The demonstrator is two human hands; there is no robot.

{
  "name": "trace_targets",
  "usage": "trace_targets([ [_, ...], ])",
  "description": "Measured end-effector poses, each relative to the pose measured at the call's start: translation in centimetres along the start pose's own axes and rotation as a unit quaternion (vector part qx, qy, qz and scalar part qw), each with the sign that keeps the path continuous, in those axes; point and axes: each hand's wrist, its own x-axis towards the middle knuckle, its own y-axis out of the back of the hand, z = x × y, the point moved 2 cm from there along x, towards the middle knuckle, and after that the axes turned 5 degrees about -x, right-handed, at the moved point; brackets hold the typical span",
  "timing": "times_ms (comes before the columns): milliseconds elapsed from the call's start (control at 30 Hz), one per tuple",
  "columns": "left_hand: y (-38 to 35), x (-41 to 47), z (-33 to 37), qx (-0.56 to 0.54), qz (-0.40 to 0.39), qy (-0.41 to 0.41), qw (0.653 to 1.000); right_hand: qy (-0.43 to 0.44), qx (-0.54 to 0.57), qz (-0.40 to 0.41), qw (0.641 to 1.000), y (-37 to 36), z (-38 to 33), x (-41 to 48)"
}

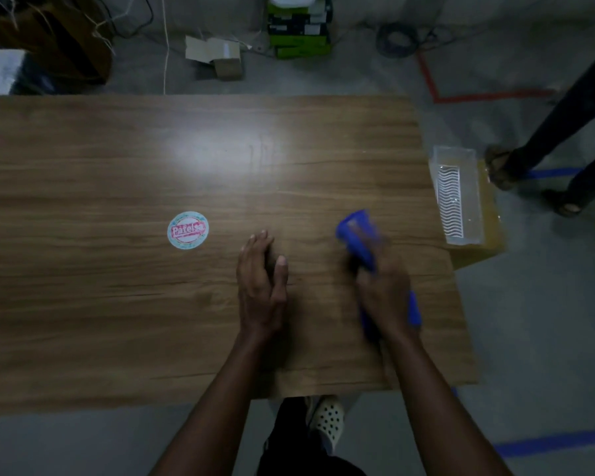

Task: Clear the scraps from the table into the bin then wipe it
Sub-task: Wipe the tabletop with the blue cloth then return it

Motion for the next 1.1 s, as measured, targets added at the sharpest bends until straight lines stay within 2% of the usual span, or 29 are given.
trace_targets([
  [67,-1.0,0.6,0.2,0.005,-0.007,-0.012,1.000,-0.124,-0.090,0.035,0.988,0.4,1.4,3.3],
  [133,-2.3,1.8,0.3,0.002,-0.003,-0.017,1.000,-0.164,-0.195,0.009,0.967,-1.7,1.0,7.0],
  [167,-2.9,2.4,0.3,-0.004,0.004,-0.015,1.000,-0.136,-0.213,-0.007,0.968,-3.3,0.0,8.5],
  [233,-3.6,3.6,0.4,-0.017,0.026,-0.006,0.999,-0.016,-0.200,-0.049,0.978,-6.7,-3.2,10.5],
  [300,-3.5,4.8,0.7,-0.030,0.044,0.006,0.999,0.094,-0.113,-0.109,0.983,-8.2,-6.2,10.6],
  [333,-3.4,5.3,0.9,-0.038,0.052,0.007,0.998,0.117,-0.041,-0.130,0.984,-7.8,-7.0,10.1],
  [367,-3.1,5.8,1.1,-0.043,0.057,0.006,0.997,0.108,0.030,-0.119,0.987,-6.7,-7.0,9.8],
  [433,-2.8,7.1,1.3,-0.035,0.057,0.009,0.998,0.026,0.080,-0.001,0.996,-4.1,-5.2,10.3],
  [467,-2.7,7.7,1.4,-0.024,0.051,0.005,0.998,-0.026,0.044,0.056,0.997,-2.9,-3.8,11.2],
  [500,-2.8,8.5,1.4,-0.012,0.044,-0.005,0.999,-0.077,-0.014,0.081,0.994,-2.2,-2.4,12.6],
  [567,-3.6,10.9,0.8,0.016,0.023,-0.028,0.999,-0.145,-0.137,0.037,0.979,-2.8,-0.4,16.5],
  [600,-4.0,12.1,0.5,0.023,0.012,-0.034,0.999,-0.148,-0.184,0.005,0.972,-3.7,0.0,18.6],
  [667,-4.8,13.9,-0.4,0.021,-0.004,-0.028,0.999,-0.105,-0.223,-0.030,0.969,-5.5,-0.1,23.4],
  [767,-4.8,14.4,-1.4,-0.007,-0.005,0.004,1.000,-0.047,-0.227,-0.057,0.971,-7.9,-1.8,30.7],
  [833,-4.8,14.0,-1.5,-0.003,-0.003,-0.004,1.000,0.007,-0.223,-0.085,0.971,-9.1,-3.6,33.5],
  [933,-4.8,14.1,-1.4,-0.008,0.001,0.000,1.000,0.135,-0.153,-0.164,0.965,-9.4,-5.8,30.7],
  [1000,-4.7,14.2,-1.2,-0.018,0.000,0.007,1.000,0.186,-0.089,-0.230,0.951,-7.9,-5.3,25.8],
  [1067,-4.6,14.2,-1.2,-0.026,-0.003,0.000,1.000,0.187,-0.001,-0.267,0.945,-5.0,-3.8,21.0],
  [1100,-4.6,14.1,-1.1,-0.031,-0.004,0.001,1.000,0.155,0.042,-0.249,0.955,-3.4,-3.0,20.0],
])
